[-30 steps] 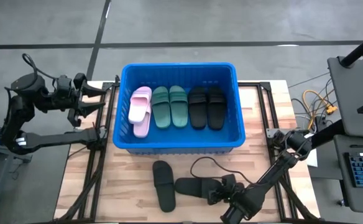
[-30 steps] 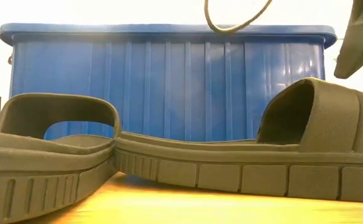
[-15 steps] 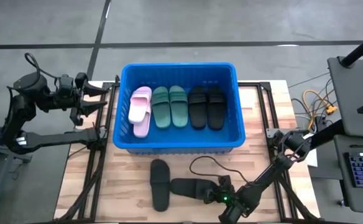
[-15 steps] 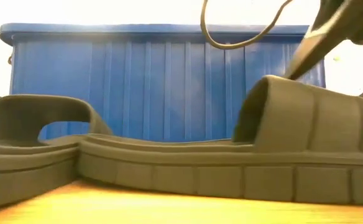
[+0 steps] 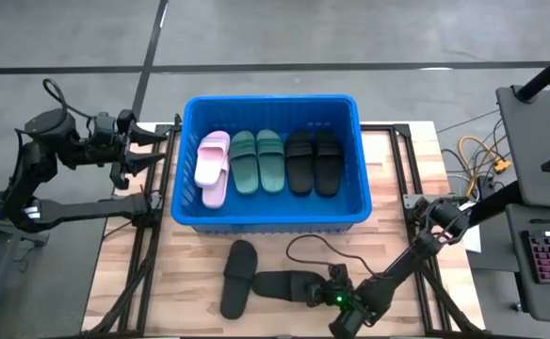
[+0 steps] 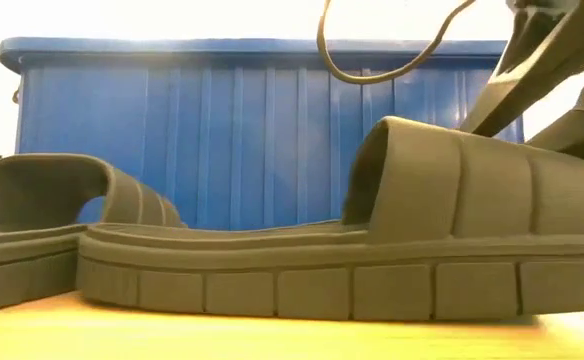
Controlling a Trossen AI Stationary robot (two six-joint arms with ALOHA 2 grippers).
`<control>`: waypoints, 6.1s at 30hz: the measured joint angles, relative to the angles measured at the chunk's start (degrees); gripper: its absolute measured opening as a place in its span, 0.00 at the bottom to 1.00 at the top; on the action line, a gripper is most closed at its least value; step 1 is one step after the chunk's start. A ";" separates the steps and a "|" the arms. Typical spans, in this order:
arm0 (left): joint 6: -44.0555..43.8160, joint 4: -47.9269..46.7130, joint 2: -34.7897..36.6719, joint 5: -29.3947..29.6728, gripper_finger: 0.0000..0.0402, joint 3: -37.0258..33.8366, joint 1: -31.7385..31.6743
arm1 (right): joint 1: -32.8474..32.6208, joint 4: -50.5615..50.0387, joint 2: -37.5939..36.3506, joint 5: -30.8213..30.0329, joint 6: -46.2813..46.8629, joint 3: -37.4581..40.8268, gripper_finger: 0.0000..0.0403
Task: Pick and place slides into bin
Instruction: Put the black slide into the blue container
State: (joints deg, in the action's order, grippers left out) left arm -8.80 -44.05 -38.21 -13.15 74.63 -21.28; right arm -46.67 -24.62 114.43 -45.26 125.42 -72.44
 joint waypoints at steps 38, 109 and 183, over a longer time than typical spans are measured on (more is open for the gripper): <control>1.44 0.11 0.94 0.60 0.53 0.00 -0.02 | 12.63 -0.33 -38.04 -8.36 -54.75 -6.95 0.02; 19.74 0.20 4.57 15.23 0.53 0.02 0.00 | 53.93 -23.88 -25.43 48.26 -47.59 -6.51 0.02; 19.68 -0.04 5.03 15.19 0.53 0.02 0.00 | 53.52 -18.41 -27.30 48.59 -46.50 -5.72 0.49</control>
State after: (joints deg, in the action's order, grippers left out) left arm 10.89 -44.09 -33.19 2.04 74.65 -21.28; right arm 6.85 -43.03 87.13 3.33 78.92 -78.16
